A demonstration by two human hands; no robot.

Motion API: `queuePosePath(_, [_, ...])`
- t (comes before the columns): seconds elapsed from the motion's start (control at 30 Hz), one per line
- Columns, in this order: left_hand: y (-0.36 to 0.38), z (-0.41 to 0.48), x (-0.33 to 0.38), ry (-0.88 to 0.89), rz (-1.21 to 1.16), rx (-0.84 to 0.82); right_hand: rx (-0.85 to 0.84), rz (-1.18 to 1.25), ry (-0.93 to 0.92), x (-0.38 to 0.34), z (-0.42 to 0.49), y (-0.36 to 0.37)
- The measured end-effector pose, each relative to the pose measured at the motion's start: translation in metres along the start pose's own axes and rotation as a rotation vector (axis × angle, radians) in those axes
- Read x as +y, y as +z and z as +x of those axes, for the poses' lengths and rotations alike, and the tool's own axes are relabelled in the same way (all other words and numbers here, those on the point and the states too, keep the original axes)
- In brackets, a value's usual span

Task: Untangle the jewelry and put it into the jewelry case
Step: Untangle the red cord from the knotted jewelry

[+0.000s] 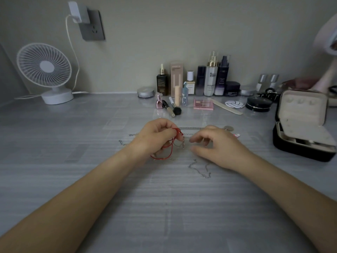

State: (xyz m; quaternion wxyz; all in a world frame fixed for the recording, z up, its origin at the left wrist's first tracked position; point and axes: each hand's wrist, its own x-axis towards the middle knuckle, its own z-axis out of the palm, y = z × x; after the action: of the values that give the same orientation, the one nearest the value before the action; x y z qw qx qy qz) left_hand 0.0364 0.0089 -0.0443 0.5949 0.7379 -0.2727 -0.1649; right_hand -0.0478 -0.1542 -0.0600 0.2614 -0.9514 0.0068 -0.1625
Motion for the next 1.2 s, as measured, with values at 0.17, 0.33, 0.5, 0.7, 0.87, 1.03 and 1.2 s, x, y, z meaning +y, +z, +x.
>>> queuePosePath(0.17, [0.001,0.0,0.001,0.038,-0.093,-0.05,-0.068,-0.127,-0.017,0.0,0.002,0.011])
queuePosePath(0.33, [0.002,0.0,0.002,0.033,-0.195,-0.029,-0.014,0.054,0.049,0.0,0.004,0.01])
queuePosePath(0.5, [0.001,-0.001,0.003,0.024,-0.288,-0.081,-0.061,0.154,0.06,0.001,0.003,0.01])
queuePosePath(0.7, [0.004,-0.004,0.006,0.002,-0.326,-0.166,-0.137,0.226,0.063,-0.001,0.003,0.01])
queuePosePath(0.87, [0.001,-0.001,0.003,-0.02,-0.303,-0.063,-0.096,0.449,0.127,-0.005,0.002,0.005])
queuePosePath(1.03, [-0.002,0.004,-0.003,-0.053,-0.289,0.013,0.065,0.599,0.243,-0.008,0.001,-0.005])
queuePosePath(1.2, [0.001,0.005,-0.007,-0.088,-0.24,0.008,0.218,0.621,0.211,-0.015,-0.004,-0.015])
